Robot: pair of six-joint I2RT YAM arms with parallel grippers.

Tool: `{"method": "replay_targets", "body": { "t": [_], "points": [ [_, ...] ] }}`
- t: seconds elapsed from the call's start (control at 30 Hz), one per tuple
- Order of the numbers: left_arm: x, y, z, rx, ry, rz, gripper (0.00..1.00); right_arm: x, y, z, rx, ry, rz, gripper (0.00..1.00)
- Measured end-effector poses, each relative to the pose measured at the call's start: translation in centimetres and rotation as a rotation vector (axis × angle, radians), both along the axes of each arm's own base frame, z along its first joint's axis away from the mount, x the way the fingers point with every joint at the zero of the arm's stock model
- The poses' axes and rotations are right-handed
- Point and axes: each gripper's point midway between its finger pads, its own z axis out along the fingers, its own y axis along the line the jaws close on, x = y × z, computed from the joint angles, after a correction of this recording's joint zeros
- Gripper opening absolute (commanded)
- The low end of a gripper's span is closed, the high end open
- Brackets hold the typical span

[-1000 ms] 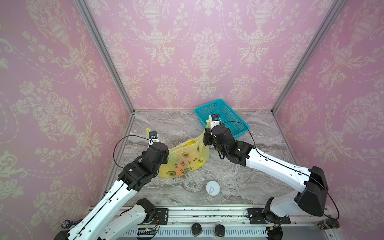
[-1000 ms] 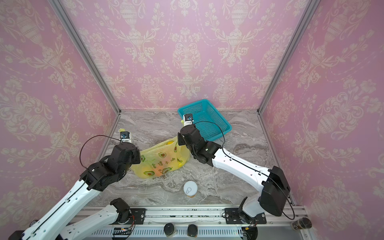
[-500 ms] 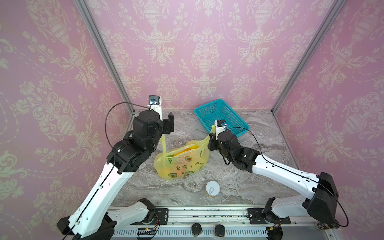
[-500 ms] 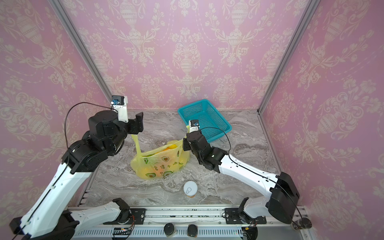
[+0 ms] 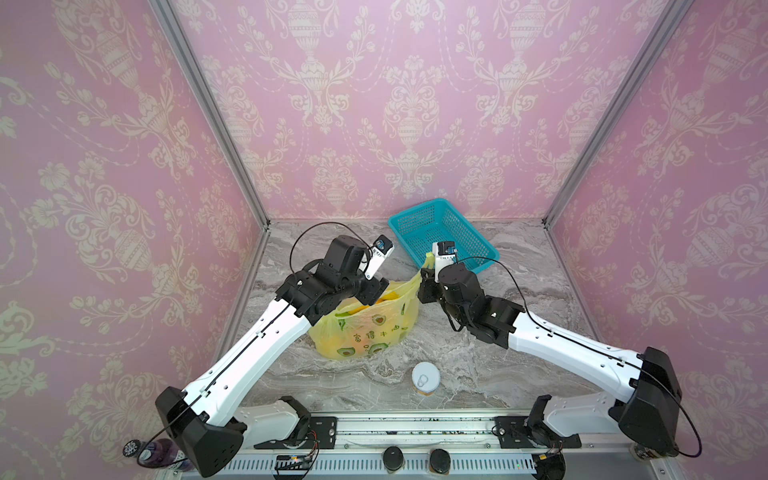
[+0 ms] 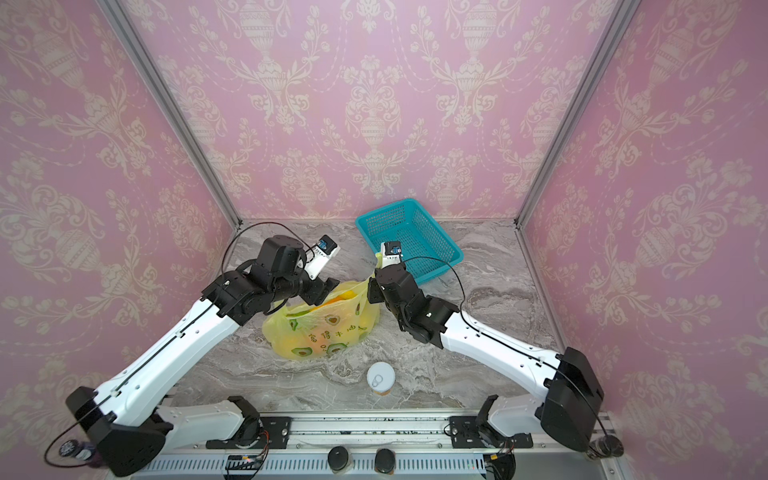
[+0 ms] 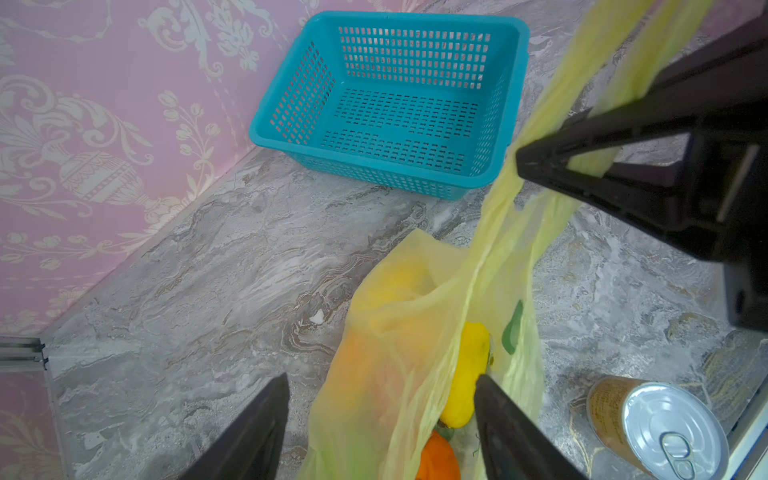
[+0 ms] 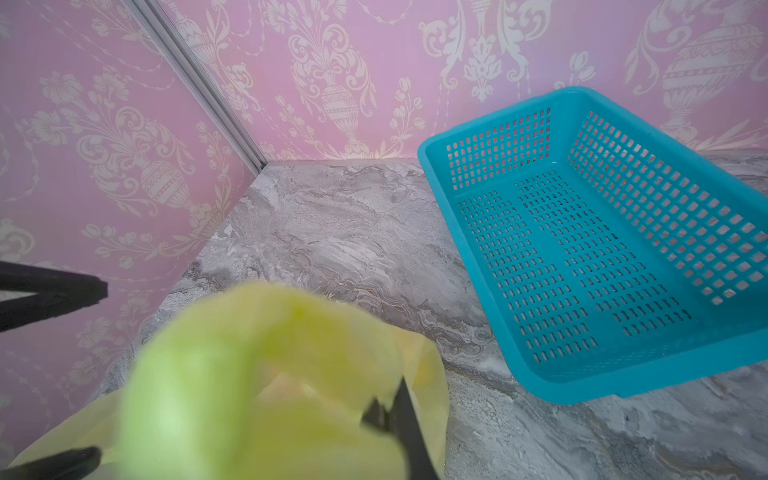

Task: Untie the knot of the plastic bag and take out the fruit
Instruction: 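Raise the bag by its handle with the left gripper, right gripper holding the other handle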

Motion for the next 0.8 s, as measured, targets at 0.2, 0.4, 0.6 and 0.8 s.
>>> {"method": "replay_targets", "body": {
  "t": [0.2,0.4,0.6,0.8],
  "points": [
    [-1.0,0.5,-2.7,0.049,0.058,-0.009,0.75,0.0,0.4,0.4,0.014,0.005,0.013,0.00],
    [-0.5,0.3,-4.1,0.089,0.085,-0.002,0.76,0.0,0.7,1.1,0.042,0.005,0.019,0.00],
    [0.4,0.6,-5.6,0.144,0.105,0.030,0.76,-0.3,1.2,1.0,0.053,0.015,0.045,0.00],
    [0.7,0.2,-7.1,0.170,0.139,0.021,0.76,-0.4,1.3,0.9,0.054,0.019,0.055,0.00]
  ]
}}
